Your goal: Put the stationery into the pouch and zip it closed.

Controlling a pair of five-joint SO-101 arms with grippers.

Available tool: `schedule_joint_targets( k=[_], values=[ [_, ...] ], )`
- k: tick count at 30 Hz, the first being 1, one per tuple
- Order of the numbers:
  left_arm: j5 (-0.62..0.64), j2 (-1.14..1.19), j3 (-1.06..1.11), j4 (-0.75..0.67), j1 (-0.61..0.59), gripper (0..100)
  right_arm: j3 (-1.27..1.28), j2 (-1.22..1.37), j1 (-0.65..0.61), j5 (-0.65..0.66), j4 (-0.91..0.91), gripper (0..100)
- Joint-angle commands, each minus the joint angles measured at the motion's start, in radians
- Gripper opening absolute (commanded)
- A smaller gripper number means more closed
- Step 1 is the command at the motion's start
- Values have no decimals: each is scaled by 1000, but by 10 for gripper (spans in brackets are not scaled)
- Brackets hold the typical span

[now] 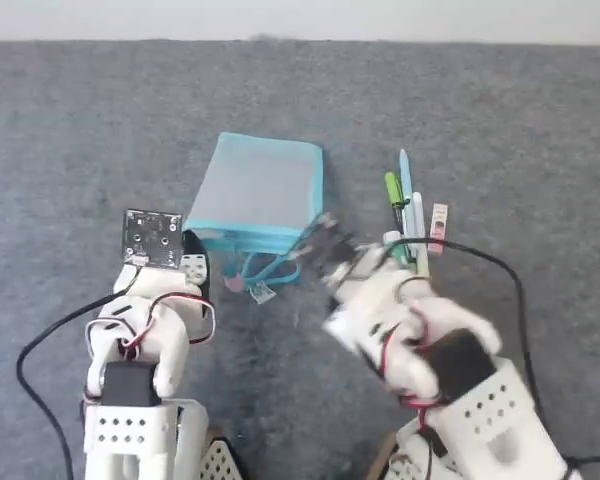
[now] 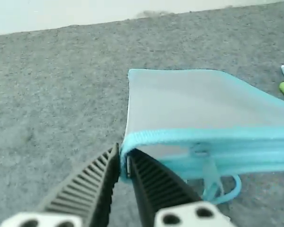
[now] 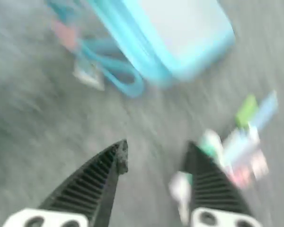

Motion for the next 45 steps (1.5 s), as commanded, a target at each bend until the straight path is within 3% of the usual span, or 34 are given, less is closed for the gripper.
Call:
schedule_joint_targets(
  k=[1,9,13,16,22,33,45],
  values=[
    [23,15,-58,-31,-8,13,84,-4,-116,-48,-229,266],
    [23,15,-59,-31,-8,13,405,12,-234,-57,-677,262],
    [23,15,-59,-34,-3,13,460,12,-268,-58,-819,179],
    [23,15,-58,-34,-2,13,476,12,-297,-58,-832,151],
    [23,15,-58,-34,-5,13,468,13,-412,-60,-740,223],
    [23,15,-62,-32,0,13,465,36,-323,-184,-849,227],
    [23,15,-74,-31,-46,13,285,460,-254,-192,-983,223]
  ],
)
